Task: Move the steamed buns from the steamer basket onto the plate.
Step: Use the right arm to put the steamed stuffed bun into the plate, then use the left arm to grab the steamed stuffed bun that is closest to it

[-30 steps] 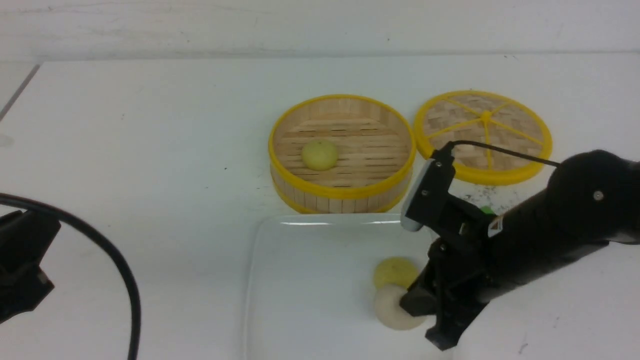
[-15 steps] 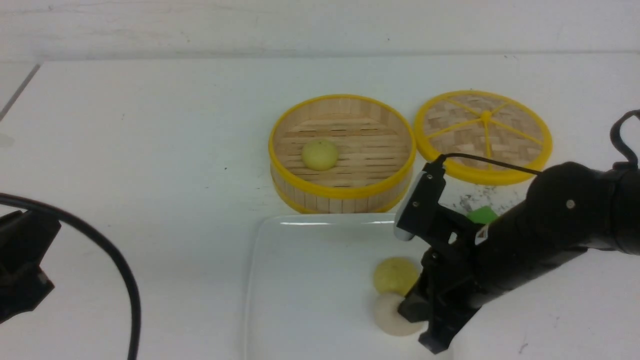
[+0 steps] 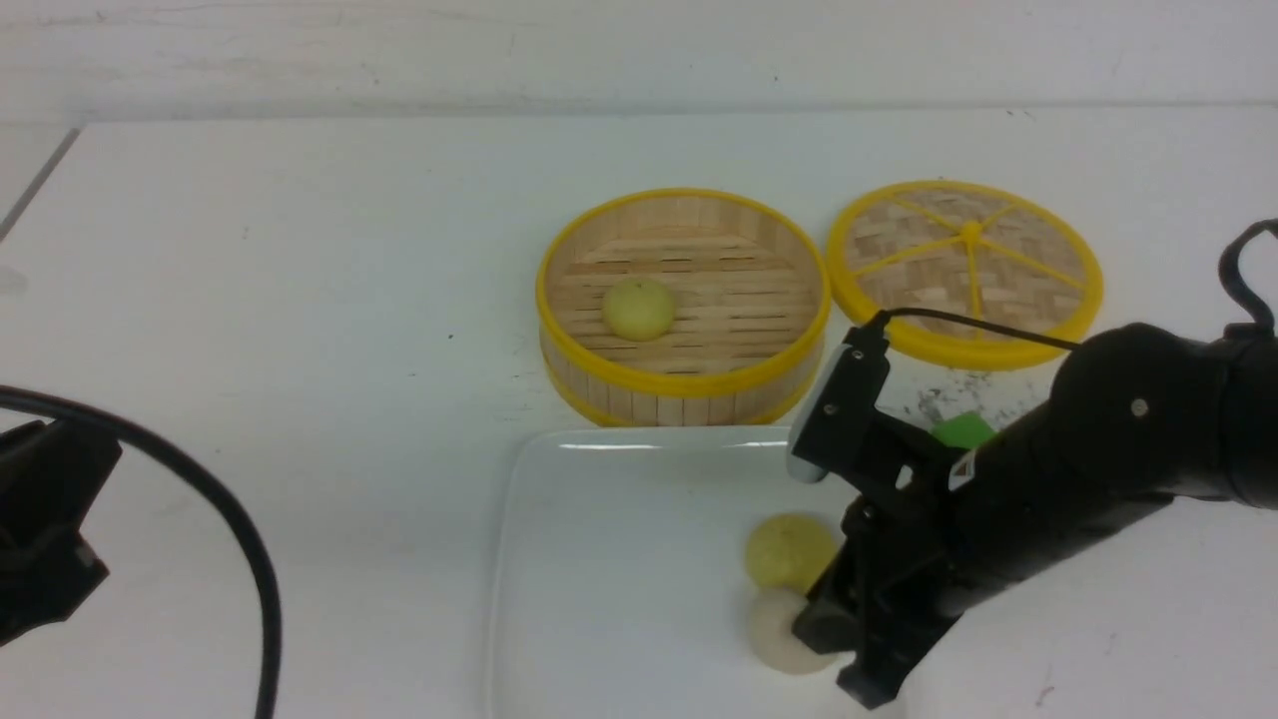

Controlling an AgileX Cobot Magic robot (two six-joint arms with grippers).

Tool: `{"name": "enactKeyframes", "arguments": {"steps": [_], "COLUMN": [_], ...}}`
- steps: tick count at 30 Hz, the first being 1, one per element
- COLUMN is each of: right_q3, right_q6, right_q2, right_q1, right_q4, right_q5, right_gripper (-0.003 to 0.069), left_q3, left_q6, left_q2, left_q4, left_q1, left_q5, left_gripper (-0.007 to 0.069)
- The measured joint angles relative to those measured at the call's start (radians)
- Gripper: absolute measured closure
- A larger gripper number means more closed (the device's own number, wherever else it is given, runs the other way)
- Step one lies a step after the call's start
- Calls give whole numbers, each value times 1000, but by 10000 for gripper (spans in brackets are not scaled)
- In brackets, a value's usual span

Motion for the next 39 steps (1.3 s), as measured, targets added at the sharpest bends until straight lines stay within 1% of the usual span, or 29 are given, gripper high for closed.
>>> {"name": "enactKeyframes", "arguments": {"steps": [1, 2, 3, 7, 11, 19, 26, 32, 39], "right_q3": [0, 0, 0, 0, 0, 0, -16, -22, -22], "right_q6": [0, 0, 0, 0, 0, 0, 0, 0, 0], "right_q2": [0, 0, 0, -2, -23, -166, -390, -526, -610], "right_q1": [0, 0, 0, 0, 0, 0, 0, 0, 0], "right_q4": [1, 1, 1, 1, 2, 2, 2, -1, -32], "right_q5": [-3, -3, -10, -19, -38, -93, -114, -126, -122], "right_gripper": [418, 412, 355, 285, 254, 253, 253, 253, 253], "left_q3": [0, 0, 0, 0, 0, 0, 0, 0, 0], "left_q6": [0, 0, 0, 0, 0, 0, 0, 0, 0], "left_q2": [0, 0, 0, 0, 0, 0, 0, 0, 0], "left_q4": [0, 0, 0, 0, 0, 0, 0, 0, 0], "left_q1": [0, 0, 0, 0, 0, 0, 0, 0, 0], "left_q5": [0, 0, 0, 0, 0, 0, 0, 0, 0], "left_gripper": [384, 384, 384, 384, 384, 384, 384, 384, 384]}}
